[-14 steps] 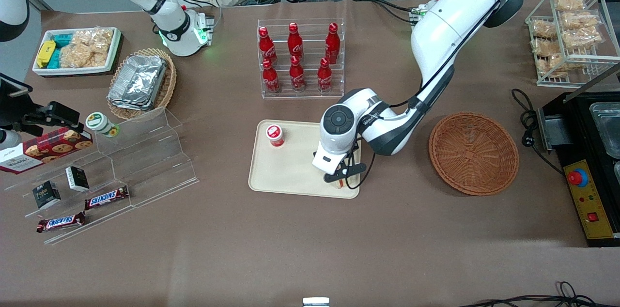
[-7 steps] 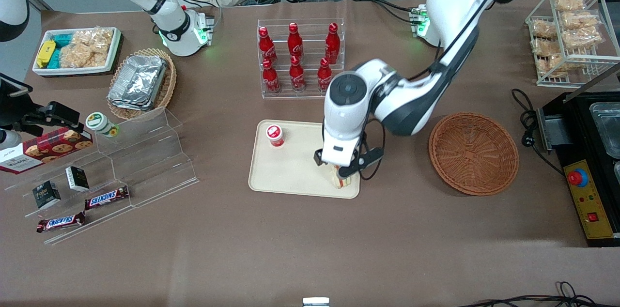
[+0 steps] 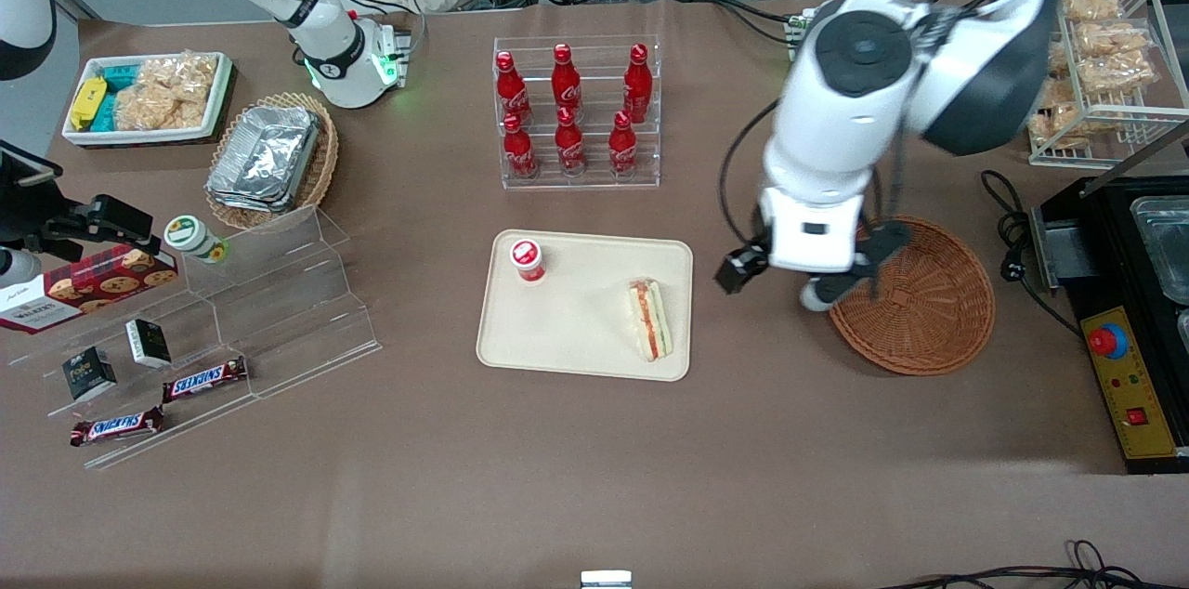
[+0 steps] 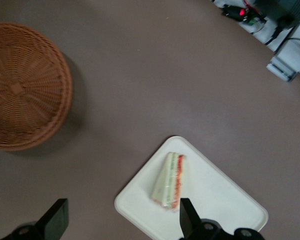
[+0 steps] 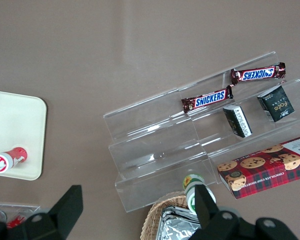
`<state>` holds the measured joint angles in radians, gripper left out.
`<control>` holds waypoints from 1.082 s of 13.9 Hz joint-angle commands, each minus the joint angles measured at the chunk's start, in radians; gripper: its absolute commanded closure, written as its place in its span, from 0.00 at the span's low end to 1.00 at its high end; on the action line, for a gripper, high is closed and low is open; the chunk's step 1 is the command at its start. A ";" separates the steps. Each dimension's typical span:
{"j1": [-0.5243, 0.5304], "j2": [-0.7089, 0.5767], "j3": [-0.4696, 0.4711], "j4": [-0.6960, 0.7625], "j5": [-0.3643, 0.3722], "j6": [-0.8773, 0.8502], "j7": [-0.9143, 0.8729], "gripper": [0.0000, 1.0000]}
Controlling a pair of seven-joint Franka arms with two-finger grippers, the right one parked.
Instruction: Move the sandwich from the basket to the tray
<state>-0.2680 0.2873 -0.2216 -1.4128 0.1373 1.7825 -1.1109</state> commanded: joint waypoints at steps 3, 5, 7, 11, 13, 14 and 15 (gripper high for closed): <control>-0.002 -0.080 0.171 -0.041 -0.083 -0.086 0.311 0.00; -0.002 -0.099 0.250 -0.041 -0.114 -0.130 0.463 0.00; 0.089 -0.125 0.263 -0.061 -0.122 -0.152 0.605 0.00; 0.185 -0.184 0.254 -0.107 -0.126 -0.153 0.838 0.00; 0.204 -0.218 0.258 -0.130 -0.149 -0.159 0.906 0.00; 0.204 -0.235 0.275 -0.146 -0.151 -0.161 0.931 0.00; 0.204 -0.261 0.287 -0.167 -0.153 -0.164 0.951 0.00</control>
<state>-0.0691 0.0995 0.0499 -1.5115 0.0042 1.6268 -0.2135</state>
